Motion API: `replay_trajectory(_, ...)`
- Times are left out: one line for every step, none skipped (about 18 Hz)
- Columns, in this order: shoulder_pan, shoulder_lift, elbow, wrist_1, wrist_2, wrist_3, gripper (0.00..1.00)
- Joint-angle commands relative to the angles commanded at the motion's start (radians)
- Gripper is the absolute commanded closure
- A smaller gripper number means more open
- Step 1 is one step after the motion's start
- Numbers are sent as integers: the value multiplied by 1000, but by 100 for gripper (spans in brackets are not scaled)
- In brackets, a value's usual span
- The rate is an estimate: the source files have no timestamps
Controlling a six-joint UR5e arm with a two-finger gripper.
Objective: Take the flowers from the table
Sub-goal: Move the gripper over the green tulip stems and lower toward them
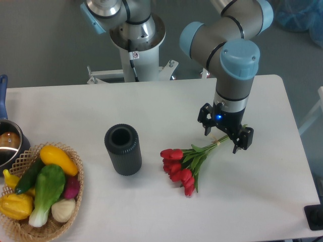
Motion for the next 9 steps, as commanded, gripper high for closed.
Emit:
replay_trajectory(0,0,0,2,2,0,0)
replay_trajectory(-3,0,-2,2,3,0,0)
replay_trajectory(-3,0,-3,2,5,0,0)
replay_trajectory(-3,0,-3,2,3,0,0)
replay_trajectory(-3,0,-6,2,-1,-2,0)
replay_trajectory(-3,0,-15,3,-6,-2,0)
replay_trajectory(1,0,-34,5,-17,-2,0)
replay_trajectory(3,0,-57,18,-32,-2,0)
replay_trajectory(9,12,-86,38,-50,-5,0)
